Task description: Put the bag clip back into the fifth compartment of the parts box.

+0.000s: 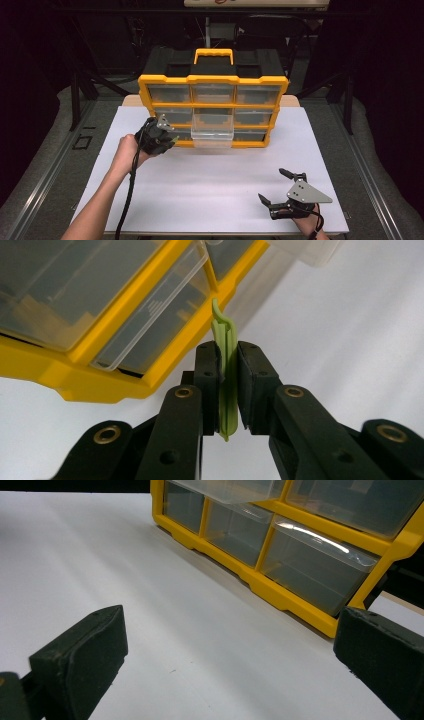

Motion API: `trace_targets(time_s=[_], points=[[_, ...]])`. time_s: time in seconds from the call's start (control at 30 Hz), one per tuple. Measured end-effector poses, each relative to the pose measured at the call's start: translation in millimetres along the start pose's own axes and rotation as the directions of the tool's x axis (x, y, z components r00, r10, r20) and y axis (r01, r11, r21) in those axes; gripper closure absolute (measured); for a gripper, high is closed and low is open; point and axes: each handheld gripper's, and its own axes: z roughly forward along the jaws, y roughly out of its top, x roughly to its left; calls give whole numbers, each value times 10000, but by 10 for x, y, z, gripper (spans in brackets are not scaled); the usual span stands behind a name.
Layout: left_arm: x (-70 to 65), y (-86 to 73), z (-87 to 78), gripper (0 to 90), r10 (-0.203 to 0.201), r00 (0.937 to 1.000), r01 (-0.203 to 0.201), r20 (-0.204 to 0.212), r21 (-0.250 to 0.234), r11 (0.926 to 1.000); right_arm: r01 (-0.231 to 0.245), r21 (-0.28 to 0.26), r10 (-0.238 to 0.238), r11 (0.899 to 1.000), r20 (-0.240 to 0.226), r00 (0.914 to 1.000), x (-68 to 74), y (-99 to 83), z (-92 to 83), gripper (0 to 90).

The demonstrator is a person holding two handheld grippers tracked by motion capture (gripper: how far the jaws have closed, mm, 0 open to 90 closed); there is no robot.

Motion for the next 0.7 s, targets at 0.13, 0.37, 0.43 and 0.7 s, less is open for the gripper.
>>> trace_targets(time_s=[0.13,0.37,0.43,0.7], points=[[15,28,-31,803,33,10000,-33,-56,-14,10000,3,-4,-3,10000,-1,10000,0,0,0,4],[42,94,-97,803,58,10000,-59,-37,-116,9999,-10,0,10,10000,0,10000,-2,0,0,4],[45,116,-114,803,62,10000,-62,-1,-137,9999,-14,-29,14,10000,5,10000,-2,2,-3,4],[63,212,-179,803,209,9998,-209,-18,-217,9995,-52,18,52,10000,-30,10000,1,0,7,4]])
